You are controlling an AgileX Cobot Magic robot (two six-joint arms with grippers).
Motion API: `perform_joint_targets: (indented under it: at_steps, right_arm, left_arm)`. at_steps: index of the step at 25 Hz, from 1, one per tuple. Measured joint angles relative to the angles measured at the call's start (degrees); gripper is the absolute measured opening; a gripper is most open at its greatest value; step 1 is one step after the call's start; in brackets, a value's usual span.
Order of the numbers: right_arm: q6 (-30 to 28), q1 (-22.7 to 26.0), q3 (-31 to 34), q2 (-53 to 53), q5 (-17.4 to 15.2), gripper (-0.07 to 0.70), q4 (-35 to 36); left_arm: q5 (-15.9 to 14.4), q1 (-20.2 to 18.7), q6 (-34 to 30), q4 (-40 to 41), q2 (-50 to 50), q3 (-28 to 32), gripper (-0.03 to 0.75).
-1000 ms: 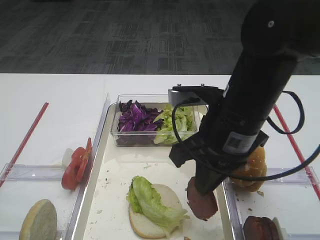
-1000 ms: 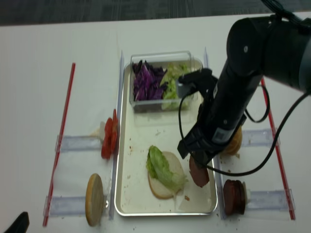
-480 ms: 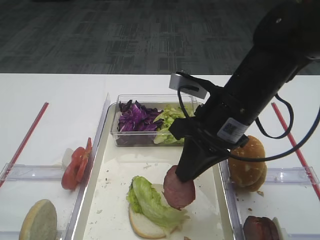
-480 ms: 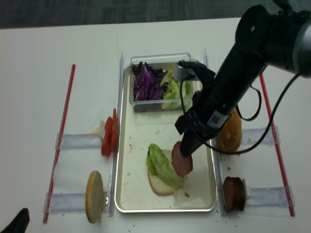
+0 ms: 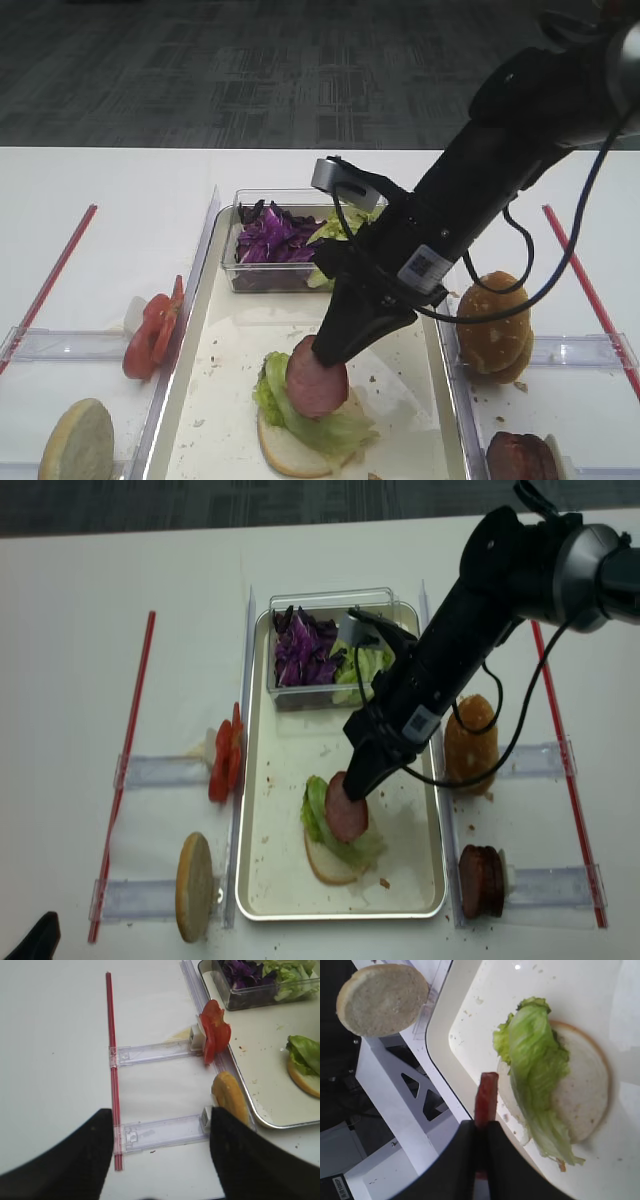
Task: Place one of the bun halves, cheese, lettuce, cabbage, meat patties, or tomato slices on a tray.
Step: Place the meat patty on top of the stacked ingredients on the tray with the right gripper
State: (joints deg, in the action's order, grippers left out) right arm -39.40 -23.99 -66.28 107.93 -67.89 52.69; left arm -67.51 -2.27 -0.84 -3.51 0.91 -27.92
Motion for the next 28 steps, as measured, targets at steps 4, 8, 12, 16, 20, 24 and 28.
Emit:
perform_joint_targets:
  at_steps: [4, 8, 12, 16, 20, 24, 28]
  right_arm:
    - [-0.75, 0.00, -0.51, 1.77, 0.10, 0.064, 1.39]
    - [-0.75, 0.00, -0.51, 3.06, 0.10, 0.064, 2.31]
    - [-0.75, 0.00, -0.51, 4.90, 0.19, 0.064, 3.85]
    - [-0.75, 0.00, -0.51, 6.60, 0.32, 0.064, 4.06]
    - [-0.75, 0.00, -0.55, 7.85, 0.32, 0.064, 4.35]
    - [-0.75, 0.00, -0.64, 9.31, 0.32, 0.064, 4.46]
    - [-1.71, 0.00, -0.64, 9.85, 0.32, 0.064, 4.61]
  left_arm:
    - [0.00, 0.00, 0.00, 0.00, 0.00, 0.00, 0.429]
    - [0.00, 0.00, 0.00, 0.00, 0.00, 0.00, 0.429]
    - [0.00, 0.00, 0.00, 0.00, 0.00, 0.00, 0.429]
    - [0.00, 0.00, 0.84, 0.33, 0.00, 0.00, 0.429]
    - [0.00, 0.00, 1.15, 0.69, 0.00, 0.00, 0.429]
    - [0.00, 0.00, 1.38, 1.14, 0.00, 0.00, 0.429]
    - [0.00, 0.00, 1.36, 1.14, 0.00, 0.00, 0.429]
